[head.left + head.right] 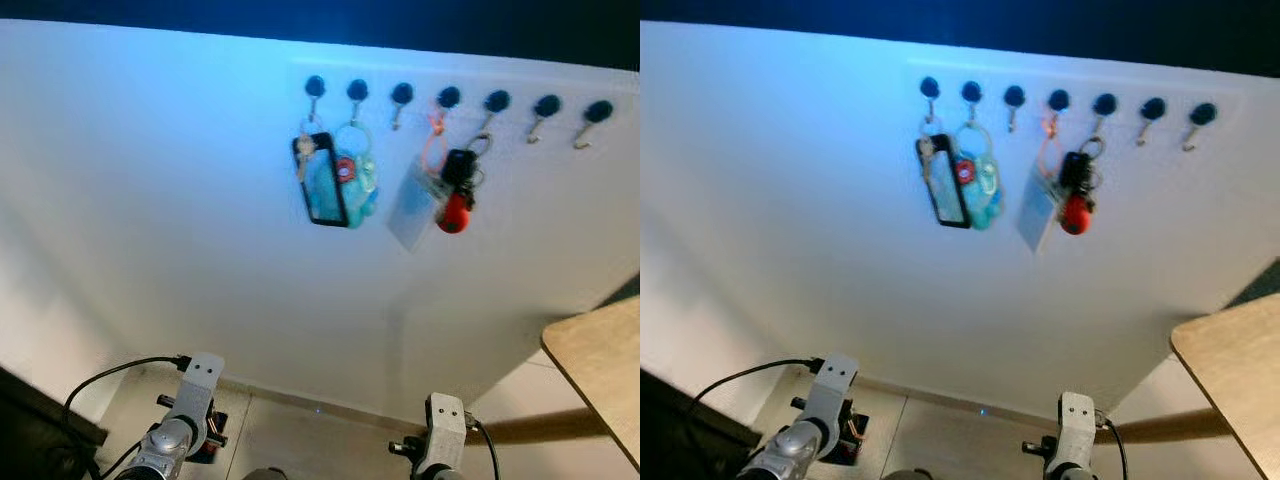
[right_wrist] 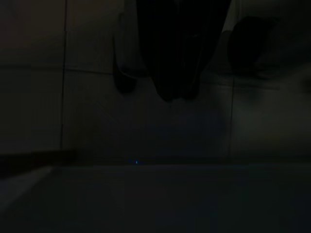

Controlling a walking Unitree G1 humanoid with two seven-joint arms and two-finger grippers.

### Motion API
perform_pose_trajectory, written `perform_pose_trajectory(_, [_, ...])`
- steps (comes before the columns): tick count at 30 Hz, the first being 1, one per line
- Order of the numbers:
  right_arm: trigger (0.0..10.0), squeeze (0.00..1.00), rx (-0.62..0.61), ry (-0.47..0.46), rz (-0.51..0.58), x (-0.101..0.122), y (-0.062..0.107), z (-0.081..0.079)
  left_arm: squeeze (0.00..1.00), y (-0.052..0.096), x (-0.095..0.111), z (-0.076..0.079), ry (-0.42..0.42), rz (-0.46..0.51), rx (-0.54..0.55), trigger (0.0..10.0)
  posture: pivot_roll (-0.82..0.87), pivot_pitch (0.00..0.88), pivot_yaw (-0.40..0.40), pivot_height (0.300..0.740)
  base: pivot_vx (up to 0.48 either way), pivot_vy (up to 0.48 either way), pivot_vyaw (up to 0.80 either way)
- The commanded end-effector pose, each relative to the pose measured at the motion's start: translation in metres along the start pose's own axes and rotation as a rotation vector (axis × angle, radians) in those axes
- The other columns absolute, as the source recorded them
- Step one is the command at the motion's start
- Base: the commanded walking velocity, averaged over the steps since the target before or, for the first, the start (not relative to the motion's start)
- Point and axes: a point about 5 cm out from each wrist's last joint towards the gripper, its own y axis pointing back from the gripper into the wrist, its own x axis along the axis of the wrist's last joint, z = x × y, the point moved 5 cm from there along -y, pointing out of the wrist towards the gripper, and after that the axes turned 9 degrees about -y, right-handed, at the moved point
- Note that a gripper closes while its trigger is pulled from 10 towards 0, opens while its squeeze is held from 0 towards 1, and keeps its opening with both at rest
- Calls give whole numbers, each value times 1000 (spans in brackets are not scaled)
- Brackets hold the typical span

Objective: Hang keys on a hook

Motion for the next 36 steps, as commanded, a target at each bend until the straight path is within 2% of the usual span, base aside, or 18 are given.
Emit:
perform_pose_trajectory(1, [10000, 0, -10, -23, -11, -8, 3, 3, 0, 0, -2, 1, -7, -9, -7, 10000, 56, 30, 15, 740, 0, 0, -800])
perform_pose_trajectory(11, [10000, 0, -26, -24, -9, -9, 4, 7, 0, 0, -3, 0, 51, -11, 16, 10000, 53, 33, 11, 740, 0, 0, -80])
perform_pose_trajectory(29, [10000, 0, -27, -15, -13, -8, 4, 10, 0, 0, -3, 2, 74, -5, 16, 10000, 49, 17, 0, 740, 0, 0, 0])
perform_pose_trajectory(36, [10000, 0, -29, -11, -11, -7, 5, 11, 0, -1, 4, -1, 80, 13, 19, 10000, 50, 14, 1, 740, -289, 0, 0])
